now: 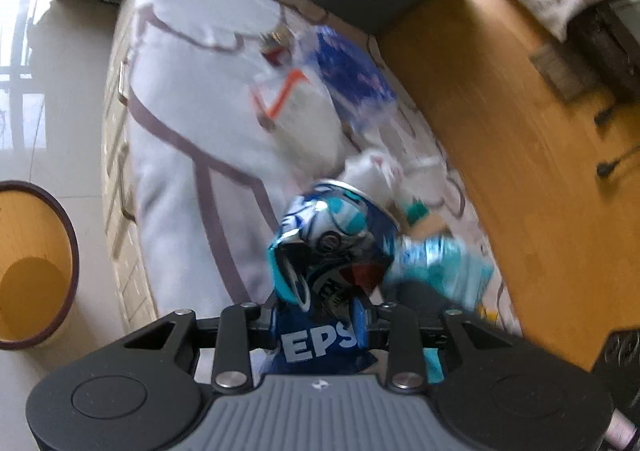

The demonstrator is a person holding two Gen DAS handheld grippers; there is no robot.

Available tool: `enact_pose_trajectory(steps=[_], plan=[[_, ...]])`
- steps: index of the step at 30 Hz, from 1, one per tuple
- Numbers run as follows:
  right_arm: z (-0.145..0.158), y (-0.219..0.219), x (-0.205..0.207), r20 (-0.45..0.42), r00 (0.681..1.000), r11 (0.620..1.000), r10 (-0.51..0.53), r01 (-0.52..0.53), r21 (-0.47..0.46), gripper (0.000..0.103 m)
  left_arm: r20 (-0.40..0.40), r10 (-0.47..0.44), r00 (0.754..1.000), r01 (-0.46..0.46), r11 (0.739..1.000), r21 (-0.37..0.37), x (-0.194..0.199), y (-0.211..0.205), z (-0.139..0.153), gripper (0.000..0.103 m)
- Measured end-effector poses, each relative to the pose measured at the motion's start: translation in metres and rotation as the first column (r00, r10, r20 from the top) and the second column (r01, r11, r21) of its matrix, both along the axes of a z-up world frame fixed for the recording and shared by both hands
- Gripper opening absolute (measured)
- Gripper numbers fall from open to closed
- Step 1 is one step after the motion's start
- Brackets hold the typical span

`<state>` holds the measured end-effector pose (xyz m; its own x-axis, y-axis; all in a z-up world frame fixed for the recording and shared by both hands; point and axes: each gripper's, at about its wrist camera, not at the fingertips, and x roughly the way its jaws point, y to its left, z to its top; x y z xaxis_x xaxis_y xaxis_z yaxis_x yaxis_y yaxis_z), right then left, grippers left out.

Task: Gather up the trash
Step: 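Carry the Pepsi can and snack bag in both tools over the yellow wastebasket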

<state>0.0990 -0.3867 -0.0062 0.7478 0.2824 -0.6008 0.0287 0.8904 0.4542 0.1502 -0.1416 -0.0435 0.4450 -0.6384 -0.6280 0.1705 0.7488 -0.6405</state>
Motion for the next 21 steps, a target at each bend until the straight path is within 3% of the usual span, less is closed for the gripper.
enact_pose_trajectory(steps=[2, 5, 8, 12, 14, 21], plan=[[-0.004, -0.011, 0.002, -0.015, 1.000, 0.997, -0.026, 0.027, 0.066, 0.047, 0.001, -0.023, 1.000, 0.023, 1.000, -0.007, -0.002, -0.003, -0.002, 0.035], [-0.010, -0.021, 0.007, -0.036, 0.999, 0.995, -0.040, 0.043, 0.089, 0.047, -0.013, -0.084, 0.996, 0.084, 0.996, -0.025, -0.004, -0.008, -0.003, 0.036], [-0.012, -0.024, 0.010, -0.031, 0.999, 0.992, -0.017, 0.020, 0.126, 0.046, -0.006, -0.150, 0.989, 0.150, 0.989, 0.005, -0.009, -0.020, -0.003, 0.038], [-0.014, -0.023, 0.011, -0.031, 0.999, 0.987, 0.039, -0.033, 0.155, 0.046, -0.019, -0.220, 0.975, 0.220, 0.976, -0.007, -0.014, -0.030, -0.008, 0.038], [-0.015, -0.018, 0.009, -0.029, 0.997, 0.984, 0.073, -0.067, 0.165, 0.046, 0.007, -0.220, 0.976, 0.220, 0.975, 0.013, -0.016, -0.032, -0.008, 0.034], [-0.005, -0.013, 0.001, -0.009, 0.999, 0.993, 0.049, -0.048, 0.108, 0.046, 0.036, -0.214, 0.976, 0.212, 0.976, 0.050, -0.019, -0.032, -0.001, 0.033]])
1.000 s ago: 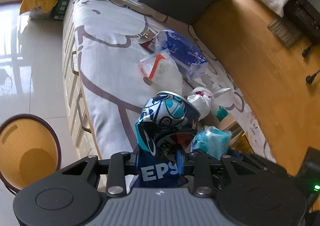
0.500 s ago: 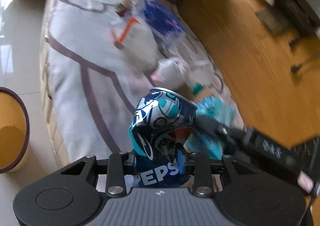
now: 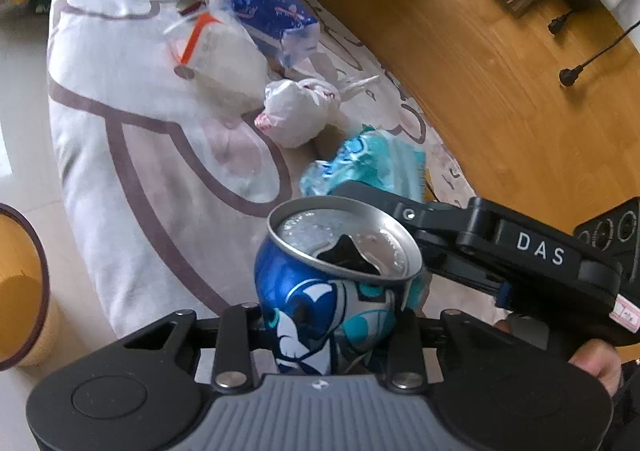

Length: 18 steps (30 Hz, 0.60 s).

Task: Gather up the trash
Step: 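Carry the Pepsi can and snack bag in both tools over the yellow wastebasket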

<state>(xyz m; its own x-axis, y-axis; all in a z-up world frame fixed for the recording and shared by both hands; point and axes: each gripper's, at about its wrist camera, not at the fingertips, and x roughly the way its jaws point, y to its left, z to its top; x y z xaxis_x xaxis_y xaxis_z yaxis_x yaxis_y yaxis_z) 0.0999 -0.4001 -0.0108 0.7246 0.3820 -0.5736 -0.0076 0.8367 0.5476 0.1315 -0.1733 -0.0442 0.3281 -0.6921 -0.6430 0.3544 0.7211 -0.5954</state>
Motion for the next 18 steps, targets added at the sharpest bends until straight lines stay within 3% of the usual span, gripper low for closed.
enact_pose_trajectory(steps=[9, 18], plan=[[0.030, -0.004, -0.024, 0.068, 0.997, 0.993, -0.031, 0.039, -0.116, 0.046, 0.106, 0.073, 0.992, -0.080, 0.995, 0.057, -0.009, 0.019, 0.029, 0.030], [0.048, 0.010, -0.045, 0.111, 0.993, 0.974, -0.031, 0.055, -0.220, 0.046, 0.277, 0.124, 0.953, -0.160, 0.981, 0.113, -0.028, 0.046, 0.065, 0.029]])
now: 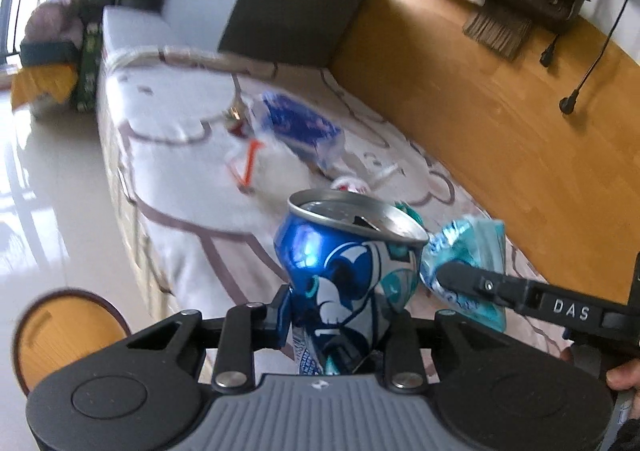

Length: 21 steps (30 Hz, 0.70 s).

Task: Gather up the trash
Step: 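Carry the Pepsi can and snack bag in both tools over the yellow wastebasket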

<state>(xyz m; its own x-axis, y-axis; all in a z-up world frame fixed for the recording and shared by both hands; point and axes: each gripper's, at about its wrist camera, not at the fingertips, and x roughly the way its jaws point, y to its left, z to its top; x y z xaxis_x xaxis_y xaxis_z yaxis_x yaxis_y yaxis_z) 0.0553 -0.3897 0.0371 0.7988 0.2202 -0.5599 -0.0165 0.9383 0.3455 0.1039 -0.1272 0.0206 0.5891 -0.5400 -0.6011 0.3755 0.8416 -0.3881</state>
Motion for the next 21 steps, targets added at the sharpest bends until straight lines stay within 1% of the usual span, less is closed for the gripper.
enact_pose_trajectory(steps=[5, 10, 16, 21], plan=[[0.006, 0.016, -0.006, 0.034, 0.999, 0.998, 0.011, -0.009, -0.054, 0.046, 0.085, 0.039, 0.996, -0.043, 0.998, 0.046, -0.011, 0.017, 0.017, 0.029], [0.012, 0.039, -0.009, 0.067, 0.997, 0.994, 0.042, -0.035, -0.106, 0.046, 0.161, 0.074, 0.984, -0.087, 0.993, 0.076, -0.025, 0.040, 0.028, 0.029], [0.020, 0.076, -0.004, 0.099, 0.989, 0.984, 0.107, -0.092, -0.151, 0.046, 0.262, 0.108, 0.959, -0.140, 0.985, 0.106, -0.041, 0.069, 0.037, 0.029], [0.023, 0.111, 0.006, 0.112, 0.979, 0.975, 0.173, -0.154, -0.158, 0.046, 0.306, 0.167, 0.937, -0.216, 0.967, 0.132, -0.046, 0.099, 0.039, 0.029]])
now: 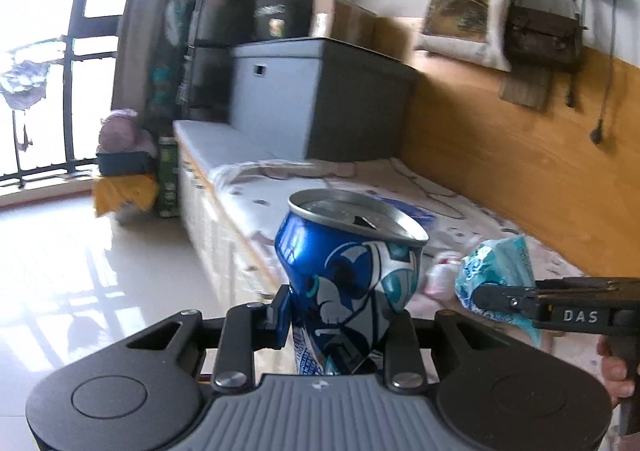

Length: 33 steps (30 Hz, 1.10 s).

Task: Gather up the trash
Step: 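Carry the Pepsi can and snack bag in both tools over the yellow wastebasket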

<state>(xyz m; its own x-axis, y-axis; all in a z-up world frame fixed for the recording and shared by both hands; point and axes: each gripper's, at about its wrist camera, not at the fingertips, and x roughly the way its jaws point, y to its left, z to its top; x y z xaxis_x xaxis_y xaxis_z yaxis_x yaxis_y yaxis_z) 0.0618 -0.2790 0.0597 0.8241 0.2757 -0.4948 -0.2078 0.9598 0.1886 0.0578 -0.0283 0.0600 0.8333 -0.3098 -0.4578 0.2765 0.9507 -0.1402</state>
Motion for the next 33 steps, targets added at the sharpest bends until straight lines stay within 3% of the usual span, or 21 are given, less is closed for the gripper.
enact_pose_trajectory(steps=[8, 20, 33], plan=[[-0.004, 0.054, 0.028, -0.020, 0.996, 0.996, 0.089, -0.089, -0.020, 0.046, -0.030, 0.138, 0.990, -0.137, 0.990, 0.032, 0.010, 0.046, -0.004, 0.029], [-0.029, 0.117, 0.076, -0.087, 0.984, 0.986, 0.153, -0.158, -0.055, 0.046, -0.114, 0.249, 0.962, -0.245, 0.968, 0.050, 0.037, 0.093, -0.025, 0.029], [-0.100, 0.169, 0.143, -0.219, 0.957, 0.979, 0.190, -0.201, -0.028, 0.046, -0.232, 0.322, 0.918, -0.314, 0.947, 0.070, 0.084, 0.128, -0.078, 0.029]])
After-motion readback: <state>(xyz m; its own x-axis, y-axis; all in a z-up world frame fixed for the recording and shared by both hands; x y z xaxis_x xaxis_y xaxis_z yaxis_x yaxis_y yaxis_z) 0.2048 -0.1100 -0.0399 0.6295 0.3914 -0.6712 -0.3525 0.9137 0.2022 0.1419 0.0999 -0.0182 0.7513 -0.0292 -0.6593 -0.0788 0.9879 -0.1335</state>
